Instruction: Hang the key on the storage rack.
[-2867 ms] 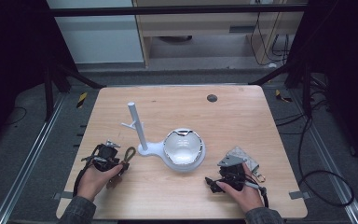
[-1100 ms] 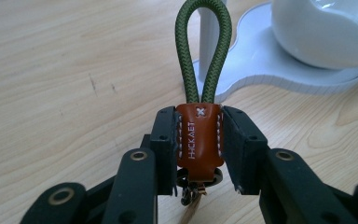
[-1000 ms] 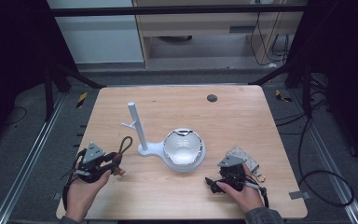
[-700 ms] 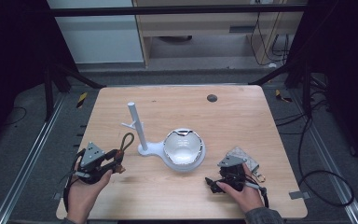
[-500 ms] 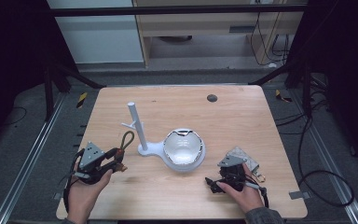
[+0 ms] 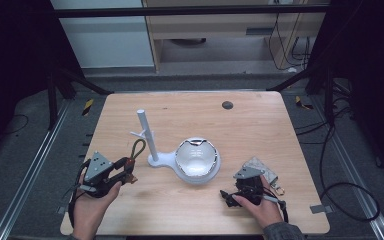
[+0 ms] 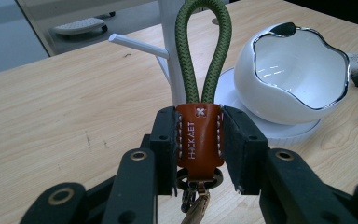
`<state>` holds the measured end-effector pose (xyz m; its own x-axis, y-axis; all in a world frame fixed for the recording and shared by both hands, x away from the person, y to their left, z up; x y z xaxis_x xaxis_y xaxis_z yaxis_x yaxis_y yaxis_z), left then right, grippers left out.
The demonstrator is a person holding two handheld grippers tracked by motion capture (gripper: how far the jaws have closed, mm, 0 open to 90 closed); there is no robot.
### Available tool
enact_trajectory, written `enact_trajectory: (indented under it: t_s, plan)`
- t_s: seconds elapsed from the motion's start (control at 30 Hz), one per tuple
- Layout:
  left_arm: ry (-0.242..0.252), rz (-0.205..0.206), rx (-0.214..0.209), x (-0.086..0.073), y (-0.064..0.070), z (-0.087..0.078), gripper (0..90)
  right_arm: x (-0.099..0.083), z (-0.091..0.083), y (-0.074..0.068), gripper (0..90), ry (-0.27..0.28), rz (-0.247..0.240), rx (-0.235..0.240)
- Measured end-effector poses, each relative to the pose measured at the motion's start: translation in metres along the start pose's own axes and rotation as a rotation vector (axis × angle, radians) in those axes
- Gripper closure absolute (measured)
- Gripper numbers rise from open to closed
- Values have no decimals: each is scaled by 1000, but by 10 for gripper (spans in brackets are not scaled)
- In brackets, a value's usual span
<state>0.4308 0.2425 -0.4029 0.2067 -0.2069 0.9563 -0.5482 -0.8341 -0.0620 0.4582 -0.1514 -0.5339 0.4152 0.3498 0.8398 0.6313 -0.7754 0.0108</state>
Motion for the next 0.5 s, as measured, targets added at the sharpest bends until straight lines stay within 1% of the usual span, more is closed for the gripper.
enact_trajectory:
  t_s: [0.17,0.33,0.47,0.5]
  plan:
    - [4,5,-10,3,3,-1,658,0,0,0,7,0,-1,0]
    - [19,6,-16,6,7,-5,658,0,0,0,7,1,1,0]
    - [34,14,-23,11,10,-8,658,0,0,0,7,2,0,0]
    - [36,21,-24,12,10,-8,658,0,0,0,7,2,0,0]
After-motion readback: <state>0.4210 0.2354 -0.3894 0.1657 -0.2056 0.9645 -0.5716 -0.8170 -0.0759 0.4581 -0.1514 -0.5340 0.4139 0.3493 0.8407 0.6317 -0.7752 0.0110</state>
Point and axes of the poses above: each handheld gripper's, and its own axes: z roughly forward along the jaws, x roughly out of its top, y roughly to its right, the point moved 3 cm from there along z, roughly forward along the jaws, and after that the axes turned 11 degrees about y, right-handed, at the moved point
